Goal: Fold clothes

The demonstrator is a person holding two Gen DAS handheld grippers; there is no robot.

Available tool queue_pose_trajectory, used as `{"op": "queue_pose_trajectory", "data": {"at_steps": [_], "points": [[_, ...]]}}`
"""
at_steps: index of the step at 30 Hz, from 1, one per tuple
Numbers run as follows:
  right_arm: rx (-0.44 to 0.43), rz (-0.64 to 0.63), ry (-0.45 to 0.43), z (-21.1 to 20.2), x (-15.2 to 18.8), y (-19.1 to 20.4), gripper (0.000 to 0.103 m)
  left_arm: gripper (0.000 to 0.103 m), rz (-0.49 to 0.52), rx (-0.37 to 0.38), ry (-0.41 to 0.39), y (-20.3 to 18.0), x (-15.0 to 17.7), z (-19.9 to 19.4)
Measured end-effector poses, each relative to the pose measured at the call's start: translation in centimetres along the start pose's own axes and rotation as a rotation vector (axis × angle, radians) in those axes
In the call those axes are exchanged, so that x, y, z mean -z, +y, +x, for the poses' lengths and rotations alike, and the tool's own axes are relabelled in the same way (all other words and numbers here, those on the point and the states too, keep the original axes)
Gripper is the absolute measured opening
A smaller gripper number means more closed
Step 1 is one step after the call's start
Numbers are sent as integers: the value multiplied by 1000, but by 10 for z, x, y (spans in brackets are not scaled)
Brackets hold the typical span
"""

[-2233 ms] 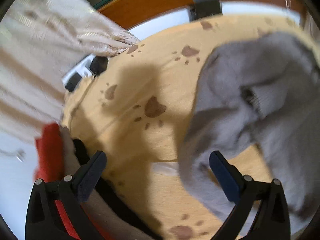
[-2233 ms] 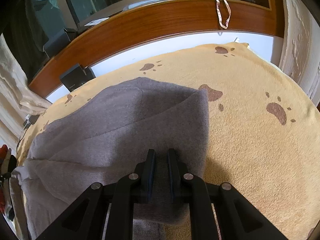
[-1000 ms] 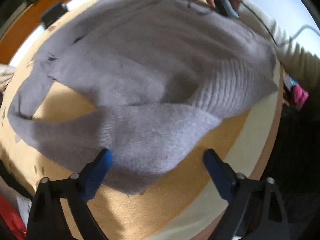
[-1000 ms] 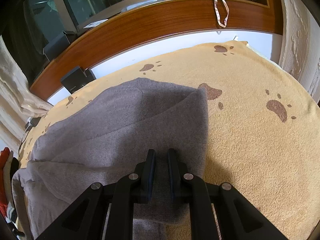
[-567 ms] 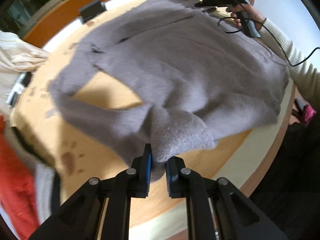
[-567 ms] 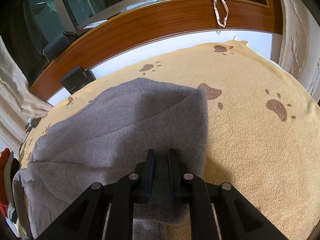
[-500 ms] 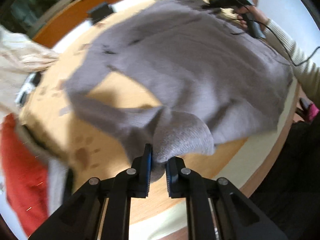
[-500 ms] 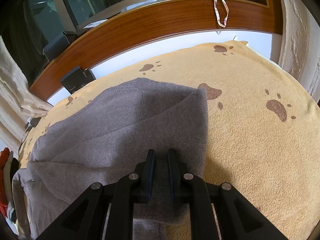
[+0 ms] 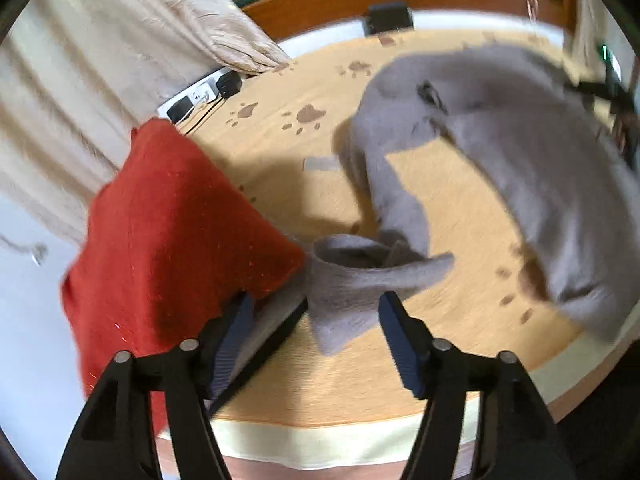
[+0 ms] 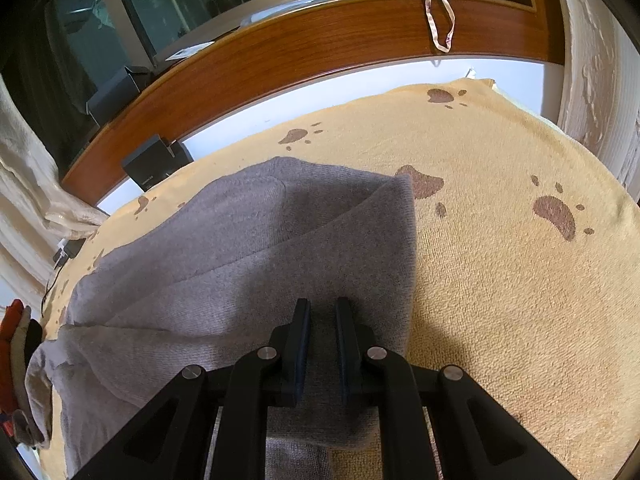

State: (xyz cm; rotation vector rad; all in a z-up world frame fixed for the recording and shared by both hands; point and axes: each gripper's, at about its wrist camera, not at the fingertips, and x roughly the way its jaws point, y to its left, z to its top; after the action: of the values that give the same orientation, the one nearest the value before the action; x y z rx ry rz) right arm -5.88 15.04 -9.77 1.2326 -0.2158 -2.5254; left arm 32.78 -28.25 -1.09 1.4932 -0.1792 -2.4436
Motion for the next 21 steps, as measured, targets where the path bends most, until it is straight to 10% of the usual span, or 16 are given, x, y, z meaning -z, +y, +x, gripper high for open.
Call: {"op": "queue_pose_trajectory", "data": {"at_steps": [7, 11, 16, 21], "points": [[-10, 5, -41, -13, -2, 4, 13, 81, -11, 135, -146, -52, -19, -21], [-188, -48, -130, -63, -4, 19, 14, 83, 108, 312, -200, -113, -38, -16], [-252, -315, -50, -111, 40, 49, 58, 83, 293, 486, -149, -178, -45, 10], [-194, -595, 67, -136, 118, 70, 58, 83, 440, 521, -62, -205, -31, 30]]}}
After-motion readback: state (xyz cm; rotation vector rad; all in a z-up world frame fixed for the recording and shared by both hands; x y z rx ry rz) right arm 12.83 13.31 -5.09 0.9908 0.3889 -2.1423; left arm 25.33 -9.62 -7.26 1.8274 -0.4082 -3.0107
